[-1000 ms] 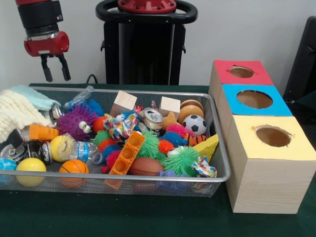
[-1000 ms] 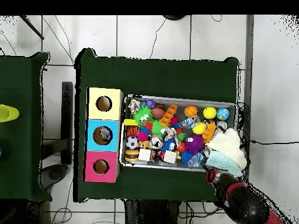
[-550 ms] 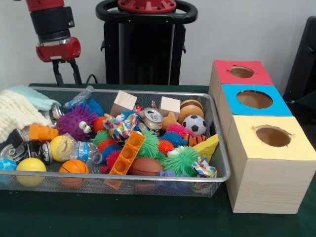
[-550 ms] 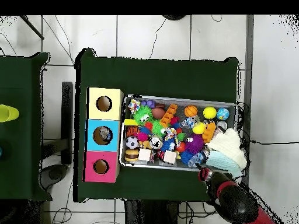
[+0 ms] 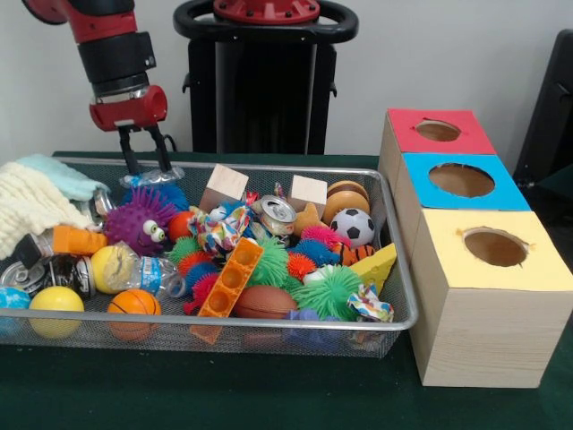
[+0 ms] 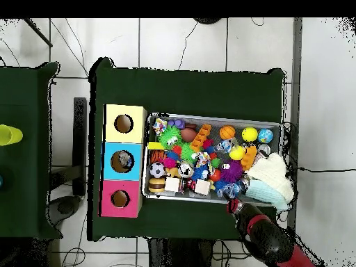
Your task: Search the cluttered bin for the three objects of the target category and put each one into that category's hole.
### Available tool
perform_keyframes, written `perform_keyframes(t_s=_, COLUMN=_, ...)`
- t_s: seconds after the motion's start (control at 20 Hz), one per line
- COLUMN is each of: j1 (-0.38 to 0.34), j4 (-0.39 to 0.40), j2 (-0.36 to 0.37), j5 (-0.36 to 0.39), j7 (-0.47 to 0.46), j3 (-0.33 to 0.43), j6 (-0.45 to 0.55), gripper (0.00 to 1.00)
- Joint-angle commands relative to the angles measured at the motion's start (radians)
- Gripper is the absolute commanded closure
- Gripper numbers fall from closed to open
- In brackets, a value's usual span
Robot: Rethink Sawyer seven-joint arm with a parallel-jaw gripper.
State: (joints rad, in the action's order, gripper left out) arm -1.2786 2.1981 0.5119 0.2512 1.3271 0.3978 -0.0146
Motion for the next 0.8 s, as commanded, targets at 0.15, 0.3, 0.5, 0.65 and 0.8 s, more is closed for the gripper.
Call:
perform_keyframes(t_s=0.15, j1=-0.033, j4=-0.117, j2=-0.180, j5=-0.003, j7=0.215, j3=-0.029, j6=-0.117, gripper=0.00)
perform_keyframes(t_s=0.3, j1=-0.037, j4=-0.154, j2=-0.226, j5=-0.001, j7=0.195, j3=-0.034, j6=-0.116, gripper=0.00)
perform_keyframes(t_s=0.5, j1=-0.037, j4=-0.132, j2=-0.188, j5=-0.021, j7=0.192, j3=-0.026, j6=-0.092, gripper=0.00)
perform_keyframes(t_s=0.65, j1=-0.039, j4=-0.116, j2=-0.165, j5=-0.031, j7=0.193, j3=-0.016, j6=-0.081, gripper=0.00)
perform_keyframes(t_s=0.8, j1=-0.031, j4=-0.082, j2=-0.107, j5=-0.049, j7=0.204, j3=-0.011, j6=-0.056, gripper=0.00)
